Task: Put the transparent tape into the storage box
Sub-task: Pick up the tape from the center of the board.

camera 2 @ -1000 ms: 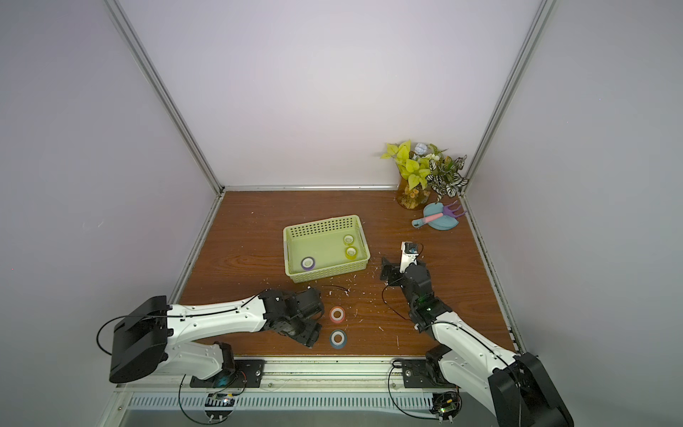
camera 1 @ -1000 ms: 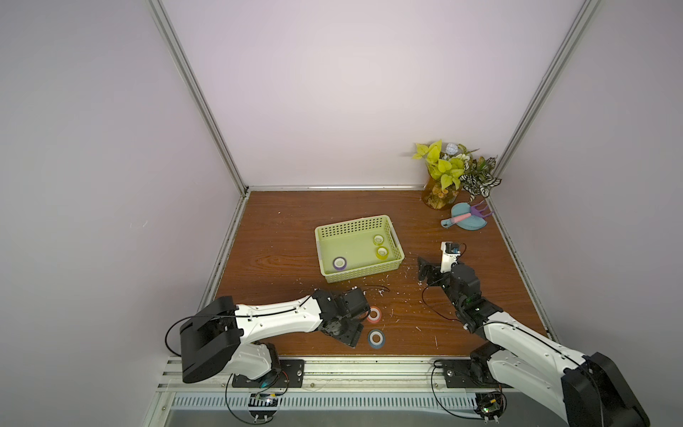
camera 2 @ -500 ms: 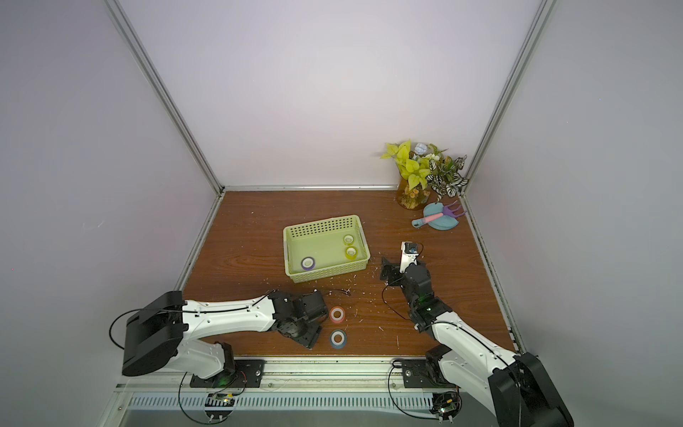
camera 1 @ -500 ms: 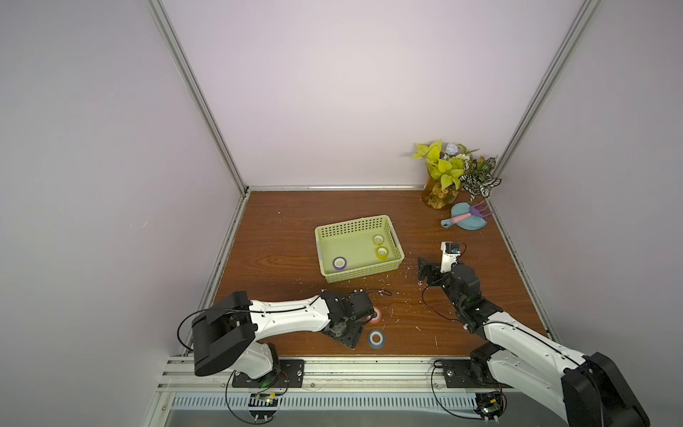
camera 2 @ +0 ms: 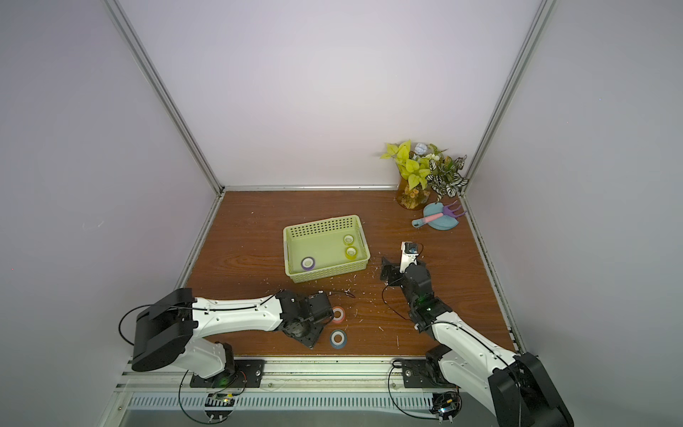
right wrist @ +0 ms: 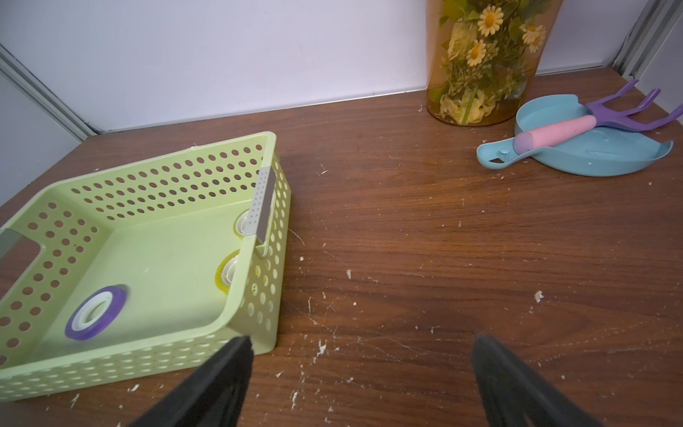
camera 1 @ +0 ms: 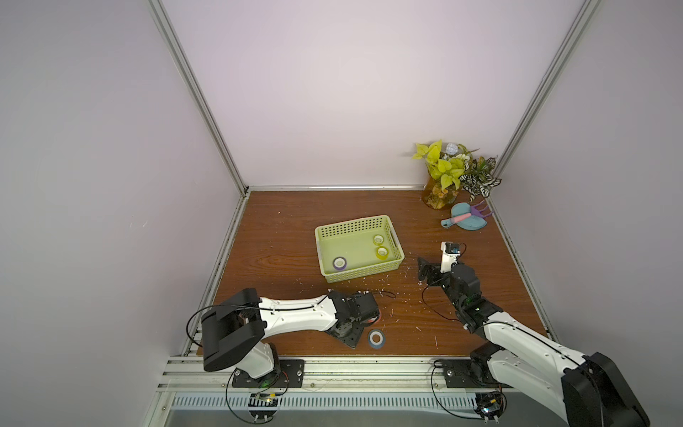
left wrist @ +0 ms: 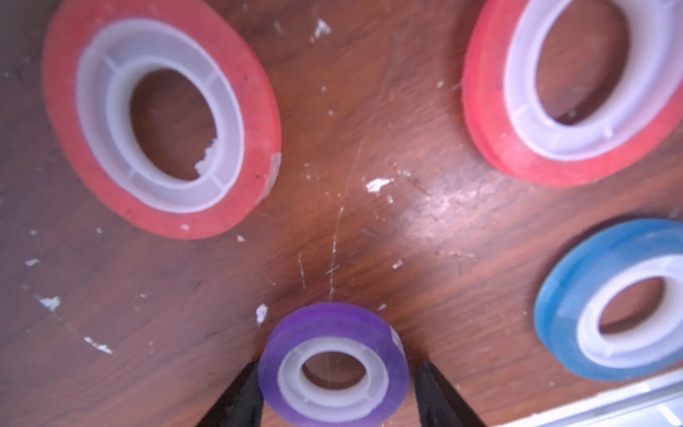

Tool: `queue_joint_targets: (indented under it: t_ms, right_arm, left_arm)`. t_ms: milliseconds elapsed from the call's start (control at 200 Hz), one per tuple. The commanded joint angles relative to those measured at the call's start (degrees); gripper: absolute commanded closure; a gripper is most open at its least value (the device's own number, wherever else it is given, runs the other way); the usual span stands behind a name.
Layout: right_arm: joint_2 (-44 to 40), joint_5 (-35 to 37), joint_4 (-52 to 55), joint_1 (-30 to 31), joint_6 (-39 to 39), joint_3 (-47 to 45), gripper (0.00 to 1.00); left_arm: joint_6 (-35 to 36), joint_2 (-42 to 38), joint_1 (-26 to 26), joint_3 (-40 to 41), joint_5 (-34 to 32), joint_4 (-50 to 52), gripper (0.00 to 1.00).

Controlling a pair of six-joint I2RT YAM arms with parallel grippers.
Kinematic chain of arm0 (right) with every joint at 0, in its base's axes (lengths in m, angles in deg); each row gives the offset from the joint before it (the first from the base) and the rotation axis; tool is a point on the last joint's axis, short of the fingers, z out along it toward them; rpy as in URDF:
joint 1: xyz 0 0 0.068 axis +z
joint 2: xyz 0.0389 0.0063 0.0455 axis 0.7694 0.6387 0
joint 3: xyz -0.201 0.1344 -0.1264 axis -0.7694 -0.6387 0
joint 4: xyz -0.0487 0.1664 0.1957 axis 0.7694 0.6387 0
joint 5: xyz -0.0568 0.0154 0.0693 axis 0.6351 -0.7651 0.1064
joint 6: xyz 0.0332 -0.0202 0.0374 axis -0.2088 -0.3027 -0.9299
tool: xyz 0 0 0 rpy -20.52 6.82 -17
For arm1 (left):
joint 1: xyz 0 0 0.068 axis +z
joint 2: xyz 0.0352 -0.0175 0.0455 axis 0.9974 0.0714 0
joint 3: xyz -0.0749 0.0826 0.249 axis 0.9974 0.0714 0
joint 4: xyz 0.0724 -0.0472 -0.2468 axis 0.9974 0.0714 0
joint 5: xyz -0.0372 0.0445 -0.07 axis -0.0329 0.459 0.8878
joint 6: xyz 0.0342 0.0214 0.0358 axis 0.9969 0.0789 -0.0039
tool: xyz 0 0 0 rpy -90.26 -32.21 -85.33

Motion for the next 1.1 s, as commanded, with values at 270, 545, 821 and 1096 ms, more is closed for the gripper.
queue_joint_targets:
  t_ms: [270, 545, 821, 1096]
  right_arm:
    - [-0.27, 1.12, -0.65, -0.14, -0.39, 1.57, 0.01]
    - [-0.04, 1.14, -0.74, -0.13, -0.37, 1.63, 0.01]
    - [-0.44, 1.17, -0.52, -0.14, -0.37, 1.63, 0.01]
    - [-0.79, 1.3, -0.41, -0.14, -0.39, 1.6, 0.01]
  left_arm:
    - [0.23, 2.31, -0.71, 0.37, -0.2, -0.66, 0.45]
    - [1.06, 0.92, -0.71, -1.64, -0.32, -0.46, 0.46]
    - [3.12, -0.17, -0.51, -7.65, -2.51, 2.97, 0.46]
    - [7.36, -0.74, 2.94, -14.56, -5.17, 4.62, 0.46]
